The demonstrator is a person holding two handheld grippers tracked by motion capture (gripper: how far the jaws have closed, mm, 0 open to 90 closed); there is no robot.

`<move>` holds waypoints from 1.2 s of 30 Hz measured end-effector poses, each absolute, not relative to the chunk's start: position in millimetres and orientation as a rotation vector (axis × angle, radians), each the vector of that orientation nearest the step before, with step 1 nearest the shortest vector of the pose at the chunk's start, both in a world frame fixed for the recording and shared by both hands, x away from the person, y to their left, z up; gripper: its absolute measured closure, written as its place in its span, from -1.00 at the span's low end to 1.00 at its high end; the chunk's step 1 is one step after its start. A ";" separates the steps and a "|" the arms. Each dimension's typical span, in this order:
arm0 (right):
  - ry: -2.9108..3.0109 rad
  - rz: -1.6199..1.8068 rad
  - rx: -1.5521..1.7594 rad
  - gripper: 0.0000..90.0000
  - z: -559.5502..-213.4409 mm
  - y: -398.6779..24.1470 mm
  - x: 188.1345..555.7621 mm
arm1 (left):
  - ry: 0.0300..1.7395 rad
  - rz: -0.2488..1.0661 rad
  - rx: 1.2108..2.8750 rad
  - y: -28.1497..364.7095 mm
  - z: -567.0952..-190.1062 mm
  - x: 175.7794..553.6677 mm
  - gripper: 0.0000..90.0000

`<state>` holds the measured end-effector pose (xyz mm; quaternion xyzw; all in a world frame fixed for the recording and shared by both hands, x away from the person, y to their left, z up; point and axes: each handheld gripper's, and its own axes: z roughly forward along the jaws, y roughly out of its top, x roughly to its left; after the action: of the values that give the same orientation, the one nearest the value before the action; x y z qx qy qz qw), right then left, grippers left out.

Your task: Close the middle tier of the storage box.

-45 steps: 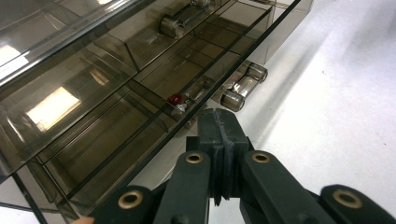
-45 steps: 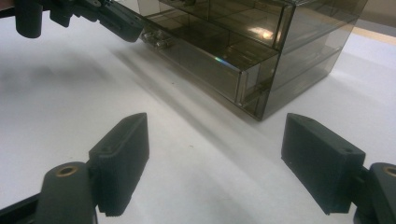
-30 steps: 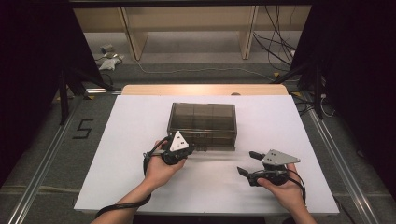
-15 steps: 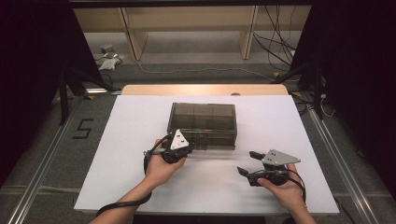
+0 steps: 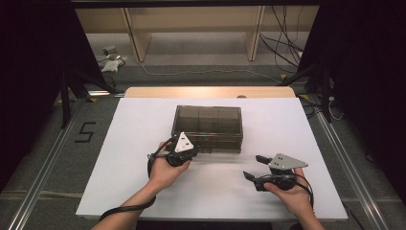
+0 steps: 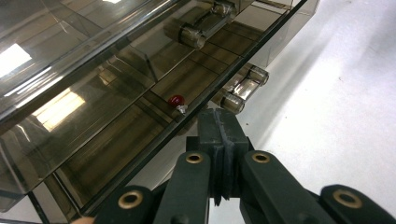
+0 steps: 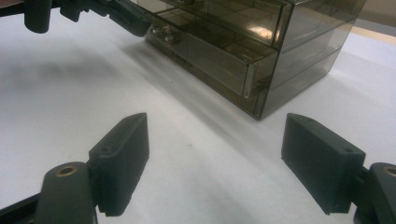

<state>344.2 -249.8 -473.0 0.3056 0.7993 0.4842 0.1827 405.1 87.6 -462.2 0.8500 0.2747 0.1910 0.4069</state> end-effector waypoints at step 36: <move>2.253 1.369 0.866 -0.46 -472.9 -249.7 344.2 | 0.710 0.486 2.142 86.3 -462.7 413.3 1.00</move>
<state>344.2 -249.7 -472.9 0.3067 0.7984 0.4851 0.1821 413.3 86.3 -462.7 0.8485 0.2814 0.1927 0.4048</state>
